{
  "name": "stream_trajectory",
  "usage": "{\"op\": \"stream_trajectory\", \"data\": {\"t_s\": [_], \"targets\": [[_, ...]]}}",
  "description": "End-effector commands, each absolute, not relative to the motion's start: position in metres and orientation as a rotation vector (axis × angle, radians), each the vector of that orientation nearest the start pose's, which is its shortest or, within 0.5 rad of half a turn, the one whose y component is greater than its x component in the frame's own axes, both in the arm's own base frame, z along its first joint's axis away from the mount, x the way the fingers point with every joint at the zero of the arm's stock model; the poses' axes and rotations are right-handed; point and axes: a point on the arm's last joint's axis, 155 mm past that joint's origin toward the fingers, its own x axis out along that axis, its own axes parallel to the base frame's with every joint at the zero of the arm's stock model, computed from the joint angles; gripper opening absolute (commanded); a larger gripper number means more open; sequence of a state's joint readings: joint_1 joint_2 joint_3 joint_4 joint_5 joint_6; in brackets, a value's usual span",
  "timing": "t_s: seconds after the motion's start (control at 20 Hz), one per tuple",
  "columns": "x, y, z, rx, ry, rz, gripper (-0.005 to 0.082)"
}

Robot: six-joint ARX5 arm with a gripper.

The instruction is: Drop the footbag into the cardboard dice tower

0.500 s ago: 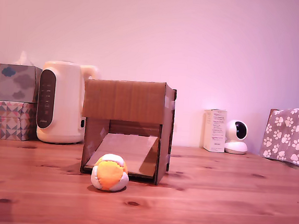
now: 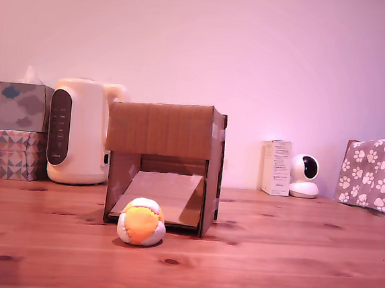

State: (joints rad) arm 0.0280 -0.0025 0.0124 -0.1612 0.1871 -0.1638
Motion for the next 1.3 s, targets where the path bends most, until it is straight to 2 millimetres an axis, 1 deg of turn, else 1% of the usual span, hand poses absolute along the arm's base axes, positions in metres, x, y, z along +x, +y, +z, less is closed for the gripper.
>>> {"op": "stream_trajectory", "data": {"t_s": [0.0, 0.1, 0.25, 0.35, 0.4, 0.5, 0.6, 0.7, 0.9, 1.0, 1.05, 1.25], "targets": [[0.246, -0.035, 0.155, -0.2, 0.081, -0.195, -0.0019], [0.24, -0.047, 0.184, -0.225, 0.02, -0.269, -0.0019], [0.227, -0.063, 0.218, -0.247, -0.029, -0.368, -0.0019], [0.221, -0.073, 0.233, -0.246, -0.035, -0.427, -0.0019], [0.221, -0.077, 0.237, -0.246, -0.027, -0.45, -0.0019], [0.221, -0.089, 0.238, -0.251, 0.02, -0.512, -0.0019], [0.223, -0.103, 0.234, -0.248, 0.08, -0.578, -0.0019], [0.225, -0.117, 0.226, -0.244, 0.146, -0.641, -0.0019], [0.226, -0.149, 0.198, -0.229, 0.288, -0.755, -0.0019], [0.227, -0.165, 0.188, -0.208, 0.33, -0.806, -0.0019], [0.227, -0.172, 0.179, -0.195, 0.36, -0.826, -0.0019], [0.234, -0.194, 0.147, -0.126, 0.447, -0.847, -0.0019]]}}
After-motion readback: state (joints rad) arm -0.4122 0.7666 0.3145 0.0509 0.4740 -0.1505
